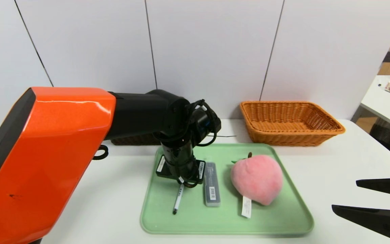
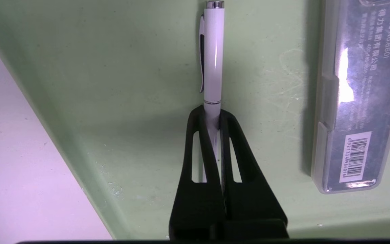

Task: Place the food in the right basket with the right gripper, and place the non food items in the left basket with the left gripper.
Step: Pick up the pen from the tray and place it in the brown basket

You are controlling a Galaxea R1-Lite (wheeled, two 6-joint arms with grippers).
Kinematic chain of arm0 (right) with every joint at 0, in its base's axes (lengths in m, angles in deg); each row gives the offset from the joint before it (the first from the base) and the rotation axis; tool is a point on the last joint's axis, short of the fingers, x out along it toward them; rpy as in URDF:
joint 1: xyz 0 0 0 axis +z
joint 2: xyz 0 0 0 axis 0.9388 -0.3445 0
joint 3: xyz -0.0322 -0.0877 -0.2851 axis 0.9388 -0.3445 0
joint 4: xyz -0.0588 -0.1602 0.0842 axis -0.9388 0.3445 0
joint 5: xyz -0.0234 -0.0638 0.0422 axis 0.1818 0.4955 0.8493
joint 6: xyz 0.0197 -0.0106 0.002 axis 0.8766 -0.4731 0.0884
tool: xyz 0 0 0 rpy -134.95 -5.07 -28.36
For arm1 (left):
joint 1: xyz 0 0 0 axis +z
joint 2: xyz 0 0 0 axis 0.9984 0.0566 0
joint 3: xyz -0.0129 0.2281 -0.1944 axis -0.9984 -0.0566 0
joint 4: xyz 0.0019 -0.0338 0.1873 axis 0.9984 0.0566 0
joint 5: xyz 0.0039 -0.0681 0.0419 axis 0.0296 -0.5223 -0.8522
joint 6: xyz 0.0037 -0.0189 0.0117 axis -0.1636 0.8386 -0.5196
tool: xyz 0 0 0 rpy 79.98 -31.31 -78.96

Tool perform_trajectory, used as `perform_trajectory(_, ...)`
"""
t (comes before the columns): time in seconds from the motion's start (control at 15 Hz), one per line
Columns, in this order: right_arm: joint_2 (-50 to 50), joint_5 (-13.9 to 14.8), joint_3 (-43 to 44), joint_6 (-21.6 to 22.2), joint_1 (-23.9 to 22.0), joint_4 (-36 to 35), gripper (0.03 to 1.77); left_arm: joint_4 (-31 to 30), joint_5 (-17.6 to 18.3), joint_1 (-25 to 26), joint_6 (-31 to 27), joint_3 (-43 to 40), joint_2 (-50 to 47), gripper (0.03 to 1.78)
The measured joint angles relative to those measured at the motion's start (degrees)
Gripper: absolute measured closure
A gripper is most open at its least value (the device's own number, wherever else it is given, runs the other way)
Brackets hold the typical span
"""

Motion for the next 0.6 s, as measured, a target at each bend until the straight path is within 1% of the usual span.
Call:
perform_trajectory(0.2,0.30,-0.02,-0.11,0.00,0.00,0.00,0.10,0.11,-0.32,0.11,-0.28,-0.02,-2.01,1.75)
perform_trajectory(0.33,0.50,-0.04,-0.24,0.09,-0.13,0.06,0.10,0.13,-0.60,0.09,-1.35,-0.02,-5.38,1.75)
perform_trajectory(0.47,0.61,-0.09,-0.28,0.38,-0.37,0.01,0.10,0.07,-0.77,0.33,-4.34,0.11,-9.90,1.75)
perform_trajectory(0.6,0.63,-0.17,-0.28,0.35,-0.41,0.01,0.10,-0.55,-0.84,1.46,-9.37,0.24,-14.97,1.75)
